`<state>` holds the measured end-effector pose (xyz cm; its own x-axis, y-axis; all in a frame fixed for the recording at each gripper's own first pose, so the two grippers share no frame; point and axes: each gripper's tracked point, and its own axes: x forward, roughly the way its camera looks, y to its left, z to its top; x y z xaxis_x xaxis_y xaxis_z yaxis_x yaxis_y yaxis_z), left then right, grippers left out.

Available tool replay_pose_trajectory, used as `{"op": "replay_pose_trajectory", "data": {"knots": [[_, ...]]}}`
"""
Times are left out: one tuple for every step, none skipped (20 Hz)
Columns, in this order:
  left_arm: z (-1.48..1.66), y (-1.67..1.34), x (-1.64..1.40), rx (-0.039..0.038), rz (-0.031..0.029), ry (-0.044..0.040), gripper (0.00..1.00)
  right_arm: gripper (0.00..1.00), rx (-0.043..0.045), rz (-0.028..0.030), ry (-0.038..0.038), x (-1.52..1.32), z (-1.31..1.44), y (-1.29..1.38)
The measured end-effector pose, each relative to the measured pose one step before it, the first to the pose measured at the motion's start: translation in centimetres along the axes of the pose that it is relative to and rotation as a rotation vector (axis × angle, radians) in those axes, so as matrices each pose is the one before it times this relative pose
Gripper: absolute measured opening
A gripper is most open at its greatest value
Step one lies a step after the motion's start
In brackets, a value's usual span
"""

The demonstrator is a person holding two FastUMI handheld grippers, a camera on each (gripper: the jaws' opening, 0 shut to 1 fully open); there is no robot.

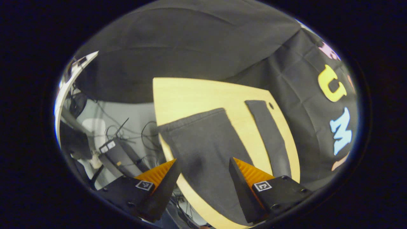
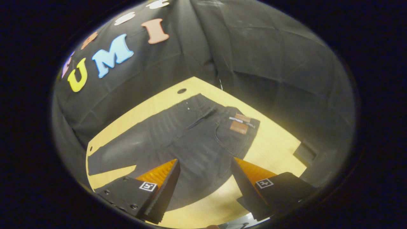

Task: Grasp the waist and the cuffs of the jeans and fold them to make the two legs overlap; first hold the waist and fold one-third of the jeans toward the cuffs, then hold the cuffs and fold the remaining one-third in the same direction to finish folding.

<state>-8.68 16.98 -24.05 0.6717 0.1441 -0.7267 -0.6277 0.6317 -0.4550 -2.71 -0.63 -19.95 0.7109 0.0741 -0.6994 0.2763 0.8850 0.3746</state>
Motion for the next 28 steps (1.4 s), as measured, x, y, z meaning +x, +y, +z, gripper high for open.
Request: {"op": "replay_pose_trajectory", "data": {"knots": [[-0.143,0.595,0.460,-0.02182,0.01603,0.00957,0.98,0.96,0.00850,-0.00356,0.01574,0.129,-0.275,-0.302],[-0.080,0.404,0.639,-0.02041,0.01455,0.01026,0.99,0.96,0.00447,-0.00374,0.01031,0.034,-0.283,-0.160],[0.018,0.272,0.681,-0.02176,0.00182,0.01123,0.98,0.96,0.00008,-0.00046,0.00533,0.108,-0.008,-0.033],[0.072,0.446,0.926,-0.01768,0.01035,0.01246,0.98,0.96,-0.00184,-0.00067,0.00327,-0.048,-0.082,0.057],[0.039,-0.008,0.786,-0.01694,-0.00464,0.01119,0.98,0.96,-0.00381,-0.00032,0.00396,0.046,0.008,0.038],[0.293,0.296,1.168,-0.01525,0.00473,0.00513,0.99,0.96,0.00009,-0.00197,0.00387,0.091,-0.020,0.000],[0.212,0.087,0.530,-0.01357,0.00217,0.00687,0.99,0.96,0.00361,0.00049,0.00646,0.099,-0.239,0.048],[0.226,-0.249,0.267,-0.01169,-0.00270,-0.00210,0.98,0.96,0.01184,-0.00096,0.00880,0.050,-0.232,-0.055],[0.293,-0.455,0.191,-0.00991,-0.00813,-0.00030,0.97,0.96,0.02107,0.00016,0.01262,0.052,-0.212,0.006],[0.287,-0.559,0.398,-0.00711,-0.01045,-0.00004,0.94,0.96,0.02617,-0.00335,0.01444,0.100,-0.122,-0.047],[0.134,-0.611,0.298,0.00020,-0.01063,-0.00020,0.94,0.96,0.02693,-0.00664,0.01527,0.100,-0.355,-0.145],[0.112,-0.485,0.343,0.00721,-0.01073,0.00132,0.94,0.96,0.03308,-0.01240,0.01325,0.139,-0.298,-0.186],[0.047,-0.564,0.269,0.00913,-0.01187,0.00177,0.94,0.96,0.03687,-0.02503,0.00837,0.180,-0.017,-0.420],[-0.083,-0.486,0.482,0.00878,-0.01425,0.00189,0.94,0.96,0.03319,-0.04315,0.00764,0.705,0.000,-0.993],[0.057,-0.434,0.300,0.00666,-0.01362,0.00334,0.94,0.96,0.03516,-0.04022,-0.00033,0.589,0.378,-0.829],[-0.029,-0.271,0.386,0.00581,-0.00987,-0.00112,0.93,0.97,0.03575,-0.01865,0.00118,0.518,0.364,-0.953],[-0.073,-0.229,0.344,0.00181,-0.00647,0.00377,0.91,0.97,0.03510,-0.01227,0.00649,0.447,0.303,-0.347],[-0.037,-0.303,0.153,-0.00046,-0.00361,0.00651,0.88,0.97,0.03704,0.00332,0.00660,0.662,0.337,0.006],[0.119,-0.328,-0.002,-0.00423,-0.00233,-0.00047,0.84,0.96,0.03373,0.00068,0.00803,-0.223,0.198,0.297],[0.121,-0.483,0.442,-0.00239,-0.01262,-0.00131,0.75,0.97,0.03439,0.03048,-0.01786,0.862,0.892,0.763],[-0.016,-0.394,0.380,0.00199,-0.00994,0.00050,0.72,0.98,0.01832,0.00994,0.00791,0.431,-0.191,0.489],[-0.024,-0.064,0.516,0.00253,-0.00493,0.00631,0.72,0.97,-0.00286,0.01709,0.00043,0.984,0.347,1.005],[-0.148,-0.325,0.370,0.00423,-0.00657,0.00027,0.69,0.97,-0.02937,-0.02467,0.00652,0.439,-0.063,0.185],[0.017,-0.353,0.516,0.00251,-0.00688,0.00616,0.64,0.93,-0.04245,-0.04656,-0.00429,0.500,-0.368,-0.274],[0.035,-0.539,0.503,-0.00003,-0.00852,0.00152,0.57,0.94,-0.06519,-0.04537,-0.01399,0.475,-0.084,0.005],[0.099,-0.234,0.547,0.00230,0.00174,0.00171,0.50,0.77,-0.09171,-0.05805,-0.00348,0.479,-0.303,-0.168],[-0.068,-0.107,0.212,0.00067,0.00109,-0.00037,0.42,0.75,-0.09720,-0.04886,-0.01927,-0.069,-0.201,0.259],[-0.056,0.297,0.328,0.00284,-0.00018,-0.00071,0.34,0.65,-0.06041,0.01091,-0.02847,-0.003,0.491,0.988]]}}
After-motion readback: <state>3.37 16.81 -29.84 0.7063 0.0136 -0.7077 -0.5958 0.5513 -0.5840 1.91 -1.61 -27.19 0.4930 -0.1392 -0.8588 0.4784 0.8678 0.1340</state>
